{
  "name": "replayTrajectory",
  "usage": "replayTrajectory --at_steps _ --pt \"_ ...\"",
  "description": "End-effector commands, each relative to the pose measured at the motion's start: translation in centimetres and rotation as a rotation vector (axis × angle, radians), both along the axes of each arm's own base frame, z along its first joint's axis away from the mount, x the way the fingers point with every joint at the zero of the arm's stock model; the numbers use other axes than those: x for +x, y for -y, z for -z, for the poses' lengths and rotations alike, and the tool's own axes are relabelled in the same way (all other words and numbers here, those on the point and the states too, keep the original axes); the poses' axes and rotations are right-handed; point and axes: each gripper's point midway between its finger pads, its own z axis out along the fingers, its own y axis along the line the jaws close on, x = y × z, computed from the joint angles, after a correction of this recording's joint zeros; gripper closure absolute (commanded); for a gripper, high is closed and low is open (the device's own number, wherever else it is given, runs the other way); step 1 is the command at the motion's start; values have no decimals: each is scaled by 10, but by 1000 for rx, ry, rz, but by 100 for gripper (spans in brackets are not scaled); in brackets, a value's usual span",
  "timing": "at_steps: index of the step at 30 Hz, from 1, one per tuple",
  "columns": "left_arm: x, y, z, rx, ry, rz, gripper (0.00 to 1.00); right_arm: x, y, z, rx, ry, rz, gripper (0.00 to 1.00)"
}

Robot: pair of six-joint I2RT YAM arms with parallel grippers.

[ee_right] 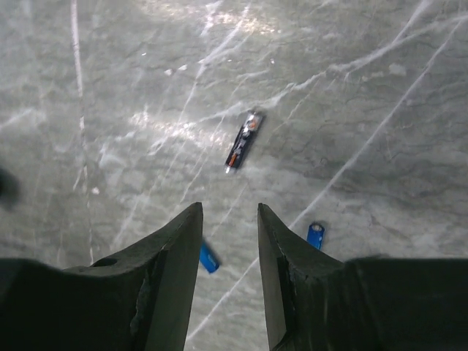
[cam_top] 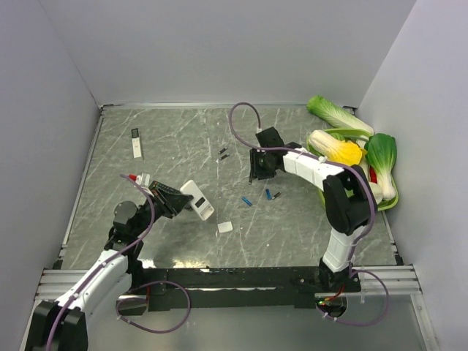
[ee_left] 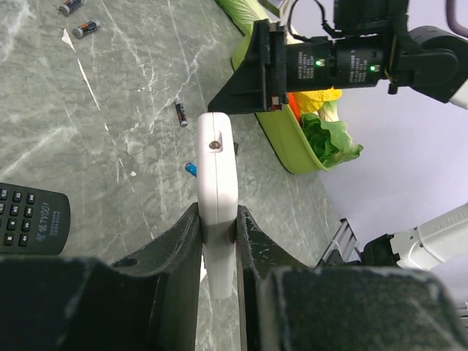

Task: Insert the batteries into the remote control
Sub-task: Pick up the battery from the center of the board.

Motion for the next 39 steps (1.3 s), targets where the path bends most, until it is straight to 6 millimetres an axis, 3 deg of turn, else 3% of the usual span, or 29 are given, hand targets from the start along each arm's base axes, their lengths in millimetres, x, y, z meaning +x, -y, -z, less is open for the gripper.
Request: replayTrajectory --at_steps 1,20,24,30,32,35,39 --pt "3 1 -12 9 83 -1 99 19 -8 2 14 5 72 57" --pt "4 3 -8 15 63 -6 99 36 -21 44 -38 -67 119 64" --pt "4 4 -8 16 54 -1 99 33 -20 48 -75 -64 101 72" --pt "5 7 -10 5 29 12 99 19 -16 50 -107 -64 52 91" --pt "5 8 -10 2 13 21 99 16 -13 47 -136 -36 20 100" --pt "5 13 -14 0 -6 48 99 11 -22 33 -135 40 -74 100" --pt "5 20 -14 1 -77 95 99 -10 -35 -10 -104 205 -259 100"
